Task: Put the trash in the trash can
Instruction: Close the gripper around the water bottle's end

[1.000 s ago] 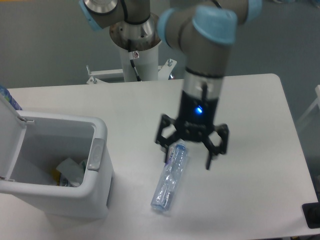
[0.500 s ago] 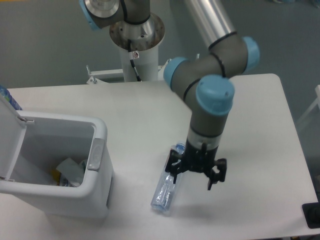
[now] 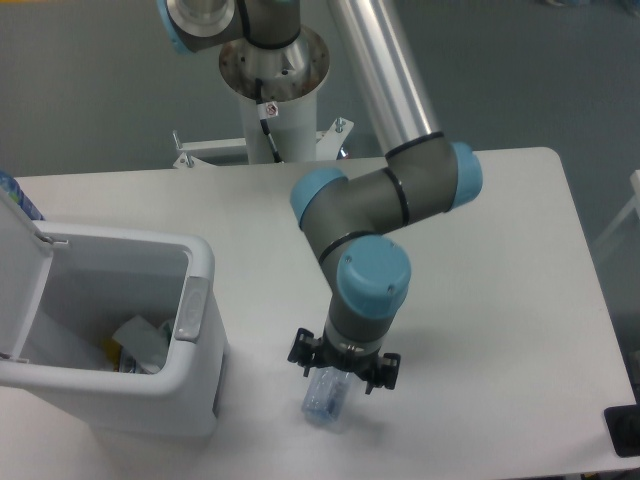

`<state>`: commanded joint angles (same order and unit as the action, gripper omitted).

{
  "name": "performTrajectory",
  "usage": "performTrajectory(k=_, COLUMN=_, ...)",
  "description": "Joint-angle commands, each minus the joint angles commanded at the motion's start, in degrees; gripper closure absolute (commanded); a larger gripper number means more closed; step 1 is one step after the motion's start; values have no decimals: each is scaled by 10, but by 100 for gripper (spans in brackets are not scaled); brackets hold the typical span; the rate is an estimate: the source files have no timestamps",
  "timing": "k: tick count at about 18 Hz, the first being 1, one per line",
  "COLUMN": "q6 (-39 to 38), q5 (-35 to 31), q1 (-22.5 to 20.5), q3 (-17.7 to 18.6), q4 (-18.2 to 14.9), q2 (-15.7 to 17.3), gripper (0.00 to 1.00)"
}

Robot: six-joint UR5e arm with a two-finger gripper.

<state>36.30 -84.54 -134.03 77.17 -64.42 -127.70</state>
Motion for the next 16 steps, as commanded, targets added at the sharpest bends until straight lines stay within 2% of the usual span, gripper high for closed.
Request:
performTrajectory(k=6, q6=-2, q5=-38, q1=9, q3=-27, q4=4, q2=-26, gripper=0)
performTrajectory(k=16, q6=-2, q5=-48, q1=12, q3=-34, q4=6, q2=-42, gripper=0)
